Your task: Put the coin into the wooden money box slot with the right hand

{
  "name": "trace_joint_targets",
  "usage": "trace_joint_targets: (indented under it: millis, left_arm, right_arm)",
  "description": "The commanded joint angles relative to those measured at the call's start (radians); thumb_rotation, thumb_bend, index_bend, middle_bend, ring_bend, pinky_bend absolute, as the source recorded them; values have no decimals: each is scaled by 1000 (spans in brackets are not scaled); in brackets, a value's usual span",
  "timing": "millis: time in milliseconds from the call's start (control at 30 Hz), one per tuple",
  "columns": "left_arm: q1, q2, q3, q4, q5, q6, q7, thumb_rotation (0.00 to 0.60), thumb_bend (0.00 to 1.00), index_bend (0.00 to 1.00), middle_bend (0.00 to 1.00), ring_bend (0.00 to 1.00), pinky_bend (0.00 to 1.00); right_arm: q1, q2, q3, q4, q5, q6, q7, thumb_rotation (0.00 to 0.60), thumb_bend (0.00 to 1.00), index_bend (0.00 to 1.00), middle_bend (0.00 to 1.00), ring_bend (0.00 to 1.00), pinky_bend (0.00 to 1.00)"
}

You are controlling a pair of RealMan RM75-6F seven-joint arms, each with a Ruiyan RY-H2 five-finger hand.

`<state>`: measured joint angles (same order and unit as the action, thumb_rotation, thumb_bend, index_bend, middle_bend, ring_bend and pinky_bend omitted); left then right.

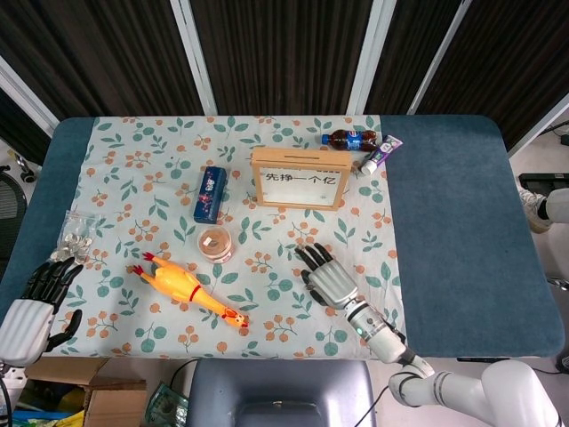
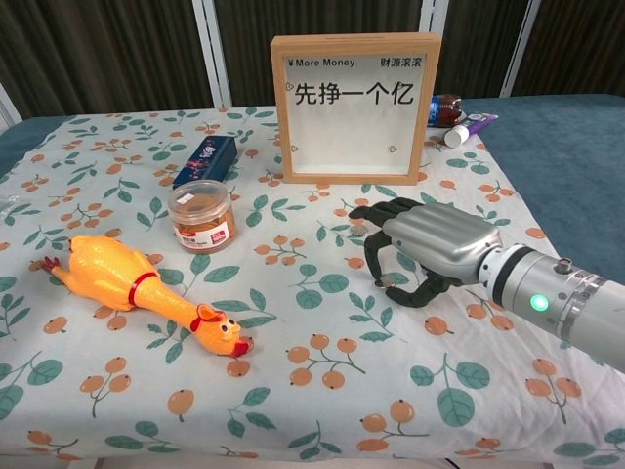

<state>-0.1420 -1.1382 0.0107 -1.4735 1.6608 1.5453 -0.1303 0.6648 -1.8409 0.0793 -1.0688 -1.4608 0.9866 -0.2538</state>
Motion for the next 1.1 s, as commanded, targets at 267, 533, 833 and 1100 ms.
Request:
trace_joint_targets:
  millis: [267, 533, 833, 1100]
  left_arm:
    - [4, -1, 0, 10, 7, 15, -17, 600, 483, 0, 0, 0, 36]
    - [7, -1, 0, 19, 15, 30, -37, 600, 480, 0, 0, 0, 36]
    - [6, -3, 0, 26, 19, 35, -45, 600, 479, 0, 0, 0, 37]
    - [7, -3, -1, 27, 16, 35, -47, 600, 479, 0, 0, 0, 36]
  right_arm:
    - [10, -13, 7, 7, 9, -8, -7, 600, 503, 640, 160, 0, 0]
    - [13, -31, 8, 26, -1, 11, 5, 600, 520, 661, 181, 0, 0]
    - [17, -42, 10, 42, -7, 21, 20, 600, 547, 691, 207, 0, 0]
    - [16, -41, 9, 47, -7, 27, 19, 600, 556, 705, 216, 0, 0]
